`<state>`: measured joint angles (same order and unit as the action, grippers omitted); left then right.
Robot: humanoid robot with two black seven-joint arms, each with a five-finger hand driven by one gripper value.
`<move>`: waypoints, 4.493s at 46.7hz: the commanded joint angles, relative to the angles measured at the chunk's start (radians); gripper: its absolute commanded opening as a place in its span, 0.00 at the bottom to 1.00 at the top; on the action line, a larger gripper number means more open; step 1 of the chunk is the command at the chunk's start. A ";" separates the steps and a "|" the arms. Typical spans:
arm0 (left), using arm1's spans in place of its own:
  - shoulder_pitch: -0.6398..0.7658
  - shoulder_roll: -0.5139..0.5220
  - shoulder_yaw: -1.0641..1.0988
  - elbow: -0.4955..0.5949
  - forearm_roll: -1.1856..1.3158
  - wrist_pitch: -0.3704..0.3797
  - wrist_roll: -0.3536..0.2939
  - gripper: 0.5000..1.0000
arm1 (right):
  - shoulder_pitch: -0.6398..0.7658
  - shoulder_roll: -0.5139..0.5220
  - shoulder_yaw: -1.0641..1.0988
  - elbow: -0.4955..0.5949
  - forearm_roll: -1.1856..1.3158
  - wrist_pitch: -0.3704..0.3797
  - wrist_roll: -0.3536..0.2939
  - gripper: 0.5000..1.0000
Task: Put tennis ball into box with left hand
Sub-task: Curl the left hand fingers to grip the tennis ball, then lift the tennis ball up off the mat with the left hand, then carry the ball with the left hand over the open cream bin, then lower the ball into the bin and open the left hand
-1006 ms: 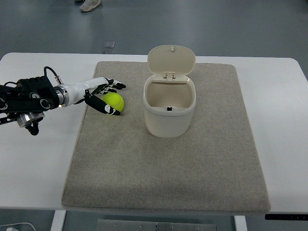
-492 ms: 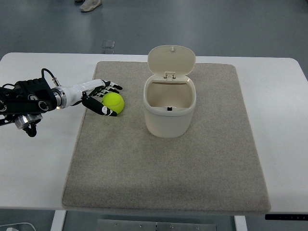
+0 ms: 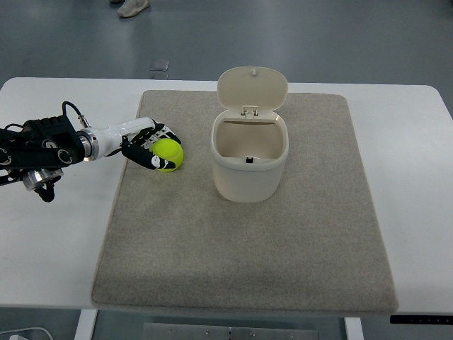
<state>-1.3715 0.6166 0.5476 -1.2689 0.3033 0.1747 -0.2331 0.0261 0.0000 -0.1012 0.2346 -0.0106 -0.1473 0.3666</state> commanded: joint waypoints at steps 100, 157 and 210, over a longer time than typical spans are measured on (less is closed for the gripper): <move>0.057 -0.084 -0.692 -0.133 -0.093 -0.212 -0.055 0.00 | 0.000 0.000 0.000 -0.001 0.001 0.000 0.000 0.88; 0.060 -0.069 -0.548 -0.250 -0.067 -0.208 -0.055 0.00 | 0.000 0.000 0.000 -0.001 0.000 0.000 0.000 0.88; 0.069 0.026 -0.468 -0.244 -0.069 -0.158 -0.052 0.00 | 0.000 0.000 0.000 0.000 0.000 0.000 0.000 0.88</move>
<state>-1.3023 0.6423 0.0795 -1.5126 0.2351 0.0149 -0.2852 0.0261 0.0000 -0.1012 0.2342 -0.0106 -0.1473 0.3666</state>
